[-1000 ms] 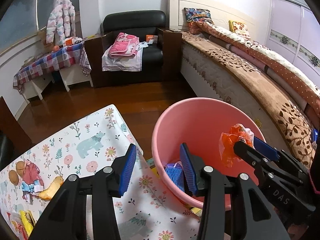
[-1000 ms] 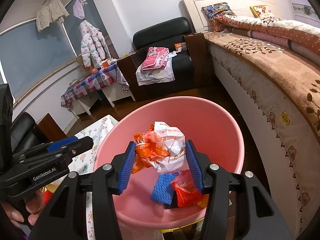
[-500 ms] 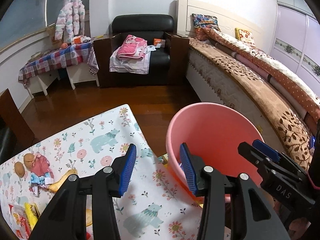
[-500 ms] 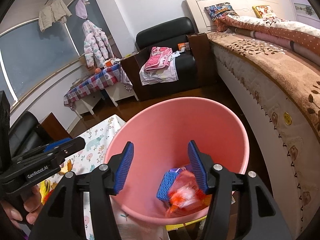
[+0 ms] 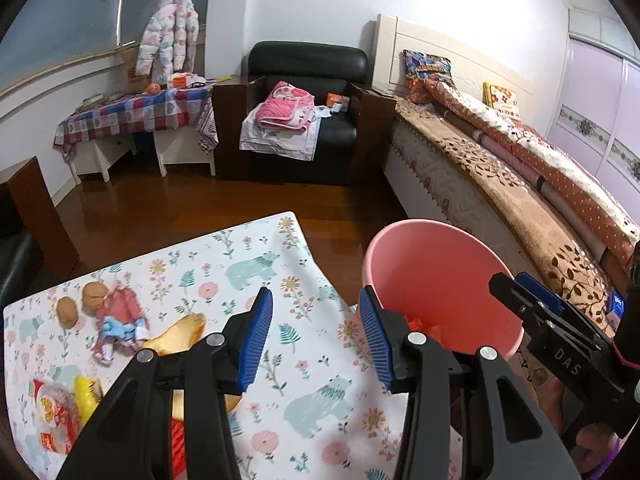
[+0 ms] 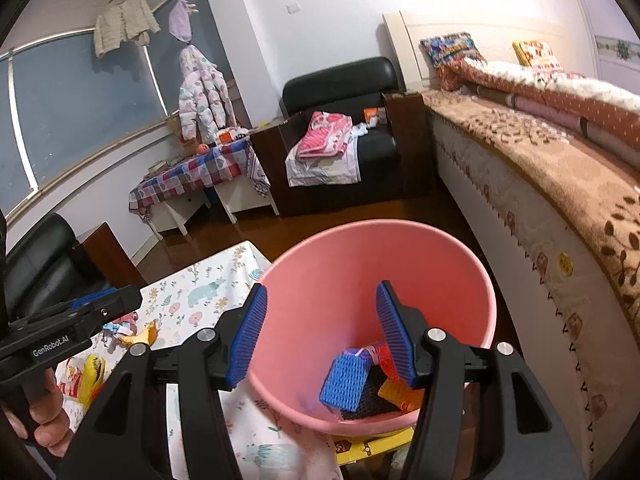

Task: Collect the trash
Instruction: 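Move both open grippers back over the items on the table, then grasp the red-and-white snack packet with the left gripper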

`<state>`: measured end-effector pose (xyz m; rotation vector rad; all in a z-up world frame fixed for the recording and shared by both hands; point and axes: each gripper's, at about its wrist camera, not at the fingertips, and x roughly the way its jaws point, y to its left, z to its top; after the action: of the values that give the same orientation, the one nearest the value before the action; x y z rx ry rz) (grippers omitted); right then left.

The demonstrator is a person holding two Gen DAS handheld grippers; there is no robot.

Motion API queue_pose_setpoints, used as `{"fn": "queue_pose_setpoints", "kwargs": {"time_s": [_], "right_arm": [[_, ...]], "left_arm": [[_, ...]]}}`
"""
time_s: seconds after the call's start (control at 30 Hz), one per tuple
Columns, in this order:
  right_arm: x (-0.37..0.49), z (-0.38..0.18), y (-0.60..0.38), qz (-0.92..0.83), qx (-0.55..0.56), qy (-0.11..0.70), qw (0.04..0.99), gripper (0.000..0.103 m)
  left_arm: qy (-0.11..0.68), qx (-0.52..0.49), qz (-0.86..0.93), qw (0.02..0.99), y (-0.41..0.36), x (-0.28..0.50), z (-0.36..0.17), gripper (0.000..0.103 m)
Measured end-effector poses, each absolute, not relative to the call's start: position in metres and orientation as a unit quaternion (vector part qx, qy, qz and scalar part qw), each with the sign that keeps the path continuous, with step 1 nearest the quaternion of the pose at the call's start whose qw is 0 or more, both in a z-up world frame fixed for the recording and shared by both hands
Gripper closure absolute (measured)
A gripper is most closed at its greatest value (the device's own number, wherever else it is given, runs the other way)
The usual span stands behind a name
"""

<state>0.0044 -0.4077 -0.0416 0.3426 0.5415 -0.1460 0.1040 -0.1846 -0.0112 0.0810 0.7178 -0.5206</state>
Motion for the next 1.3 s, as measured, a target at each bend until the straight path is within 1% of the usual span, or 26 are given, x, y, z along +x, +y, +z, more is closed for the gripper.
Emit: {"fn": "queue_pose_setpoints", "kwargs": {"time_s": [0.4, 0.73, 0.97, 1.3], "right_arm": [[-0.005, -0.028, -0.380, -0.053, 0.145, 0.254, 0.955, 0.046], [-0.005, -0.032, -0.346, -0.015, 0.139, 0.270, 0.953, 0.046], [-0.004, -0.037, -0.313, 0.014, 0.109, 0.288, 0.951, 0.046], [-0.003, -0.046, -0.285, 0.040, 0.092, 0.315, 0.944, 0.046]], "left_arm": [[0.331, 0.007, -0.227, 0.916, -0.130, 0.078, 0.007, 0.058], [0.322, -0.019, -0.172, 0.931, -0.060, 0.061, 0.014, 0.058], [0.336, -0.039, -0.128, 0.932, -0.012, 0.056, 0.001, 0.058], [0.371, -0.051, -0.081, 0.924, 0.031, 0.046, -0.033, 0.058]]}}
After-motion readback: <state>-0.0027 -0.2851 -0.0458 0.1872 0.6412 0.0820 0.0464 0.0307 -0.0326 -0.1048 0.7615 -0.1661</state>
